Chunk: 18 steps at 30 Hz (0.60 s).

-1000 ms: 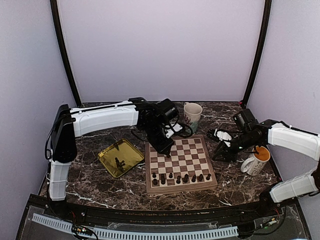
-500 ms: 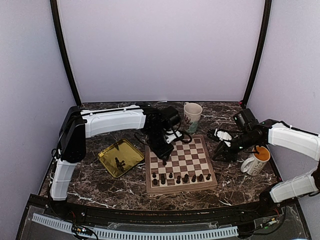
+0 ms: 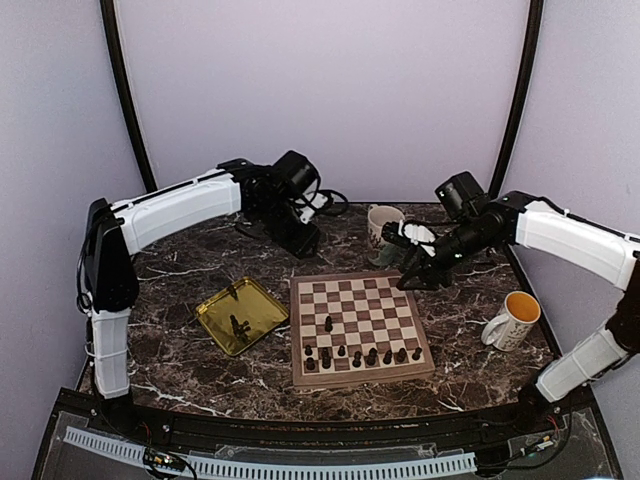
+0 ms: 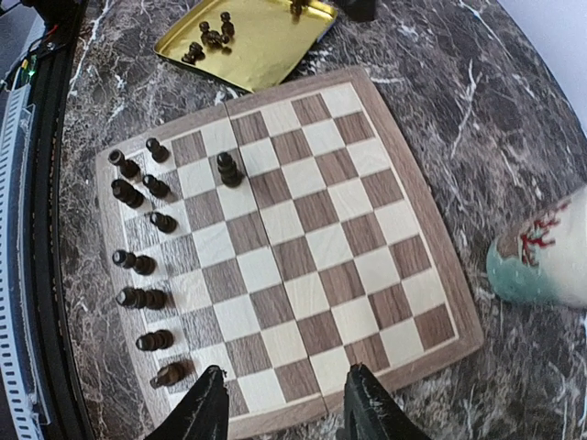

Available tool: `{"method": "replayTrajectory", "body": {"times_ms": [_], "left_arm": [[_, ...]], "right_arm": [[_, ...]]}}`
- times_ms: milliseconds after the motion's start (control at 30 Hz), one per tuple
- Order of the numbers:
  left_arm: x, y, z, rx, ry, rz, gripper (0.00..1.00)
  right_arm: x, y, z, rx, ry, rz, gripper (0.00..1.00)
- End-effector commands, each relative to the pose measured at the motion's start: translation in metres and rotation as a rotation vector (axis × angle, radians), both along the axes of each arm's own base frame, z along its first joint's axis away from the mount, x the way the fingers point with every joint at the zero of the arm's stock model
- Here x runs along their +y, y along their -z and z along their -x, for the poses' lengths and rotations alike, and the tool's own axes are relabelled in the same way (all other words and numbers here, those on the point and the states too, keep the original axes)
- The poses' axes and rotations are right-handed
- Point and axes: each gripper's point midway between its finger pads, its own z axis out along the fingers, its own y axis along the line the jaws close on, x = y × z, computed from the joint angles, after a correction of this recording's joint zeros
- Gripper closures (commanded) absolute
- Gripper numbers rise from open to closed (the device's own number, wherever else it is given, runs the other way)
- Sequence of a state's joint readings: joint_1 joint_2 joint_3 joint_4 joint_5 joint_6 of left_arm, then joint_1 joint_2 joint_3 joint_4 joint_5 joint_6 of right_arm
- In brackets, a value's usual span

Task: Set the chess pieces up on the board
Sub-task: Place the bishop on the chessboard.

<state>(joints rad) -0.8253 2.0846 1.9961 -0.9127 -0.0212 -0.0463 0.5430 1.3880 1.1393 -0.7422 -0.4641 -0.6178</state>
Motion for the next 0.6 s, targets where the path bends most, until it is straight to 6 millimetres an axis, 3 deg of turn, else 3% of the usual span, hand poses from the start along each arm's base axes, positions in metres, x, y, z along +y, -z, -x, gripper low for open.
{"method": "replayTrajectory", "body": {"times_ms": [0,133,267,567], "left_arm": [[0.056,-0.045,-0.051,-0.165,-0.19,0.088,0.6],[0.091,-0.043,-0.068,-0.228,-0.261,0.117,0.6],[0.121,-0.05,-0.077,-0.277,-0.361,0.172,0.61],[0.139,-0.073,-0.069,-0.363,-0.39,0.226,0.59]], "right_arm": [[0.028,-0.004,-0.001,0.019,-0.065,0.027,0.57],[0.058,-0.001,-0.001,0.04,-0.11,0.029,0.57],[0.085,0.03,0.003,0.11,-0.154,0.091,0.57],[0.124,0.069,0.003,0.134,-0.191,0.197,0.57]]}}
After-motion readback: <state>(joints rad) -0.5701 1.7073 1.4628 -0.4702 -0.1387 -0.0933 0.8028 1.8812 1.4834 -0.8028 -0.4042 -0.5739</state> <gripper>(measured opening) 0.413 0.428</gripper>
